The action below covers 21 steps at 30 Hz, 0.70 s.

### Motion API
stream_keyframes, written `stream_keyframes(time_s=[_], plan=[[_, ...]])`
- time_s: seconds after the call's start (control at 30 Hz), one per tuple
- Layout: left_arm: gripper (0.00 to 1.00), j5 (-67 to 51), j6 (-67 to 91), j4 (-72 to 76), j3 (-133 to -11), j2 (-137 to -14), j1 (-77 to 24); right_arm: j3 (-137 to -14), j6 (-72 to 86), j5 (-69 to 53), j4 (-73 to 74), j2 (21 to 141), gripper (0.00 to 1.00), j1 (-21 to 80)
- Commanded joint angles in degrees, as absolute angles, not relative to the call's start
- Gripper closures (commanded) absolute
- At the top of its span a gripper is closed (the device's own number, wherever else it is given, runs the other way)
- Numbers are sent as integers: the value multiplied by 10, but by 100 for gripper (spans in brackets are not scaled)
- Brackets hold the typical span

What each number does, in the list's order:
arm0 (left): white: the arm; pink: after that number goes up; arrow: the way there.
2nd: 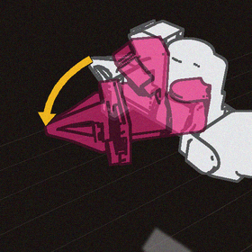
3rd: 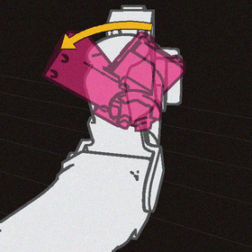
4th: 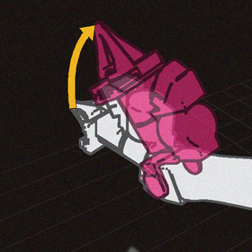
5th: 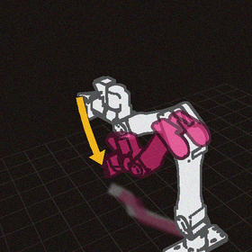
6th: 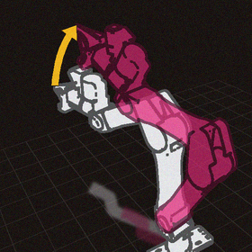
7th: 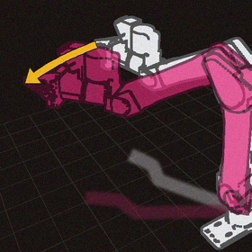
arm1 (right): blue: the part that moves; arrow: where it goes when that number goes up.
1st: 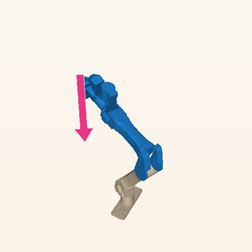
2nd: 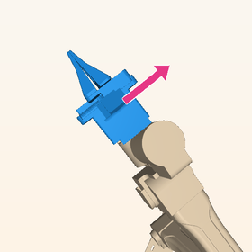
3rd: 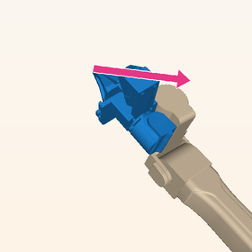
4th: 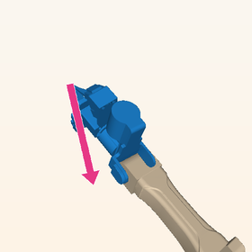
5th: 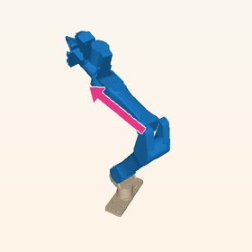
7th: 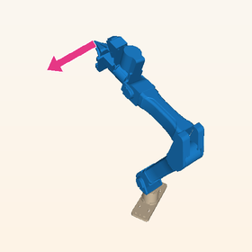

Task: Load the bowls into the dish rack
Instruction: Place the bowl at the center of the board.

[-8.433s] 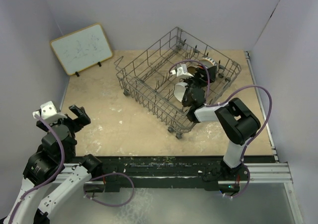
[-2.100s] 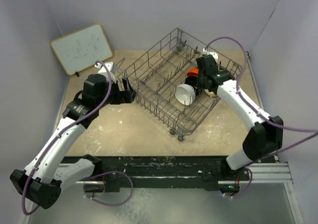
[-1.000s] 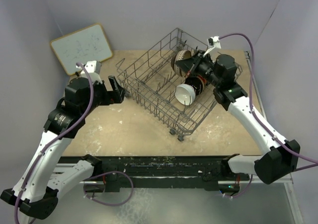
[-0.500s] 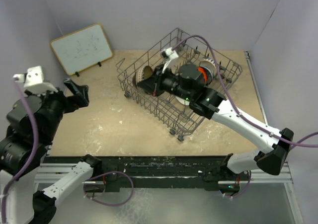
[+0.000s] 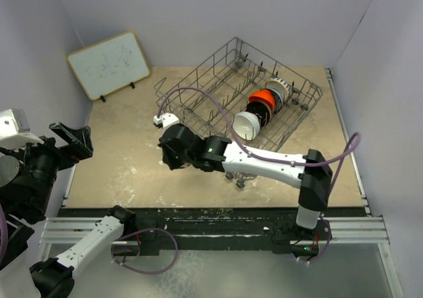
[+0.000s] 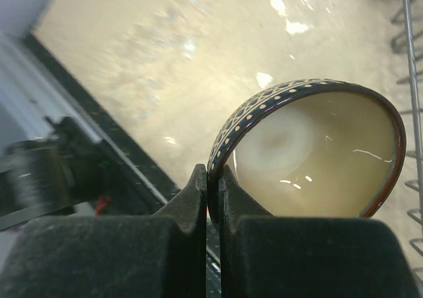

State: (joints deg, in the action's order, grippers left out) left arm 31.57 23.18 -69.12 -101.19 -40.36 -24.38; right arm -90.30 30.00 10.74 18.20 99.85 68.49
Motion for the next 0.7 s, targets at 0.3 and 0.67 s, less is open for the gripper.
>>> stream_keyframes(time_s=[0.3,0.67], plan=[[3,308,247,-708,-1002,-398,-241,-985,278,204,208,1117,100,700],[3,305,249,-702,-981,-396,-242,-1030,270,192,225,1188,94,705]])
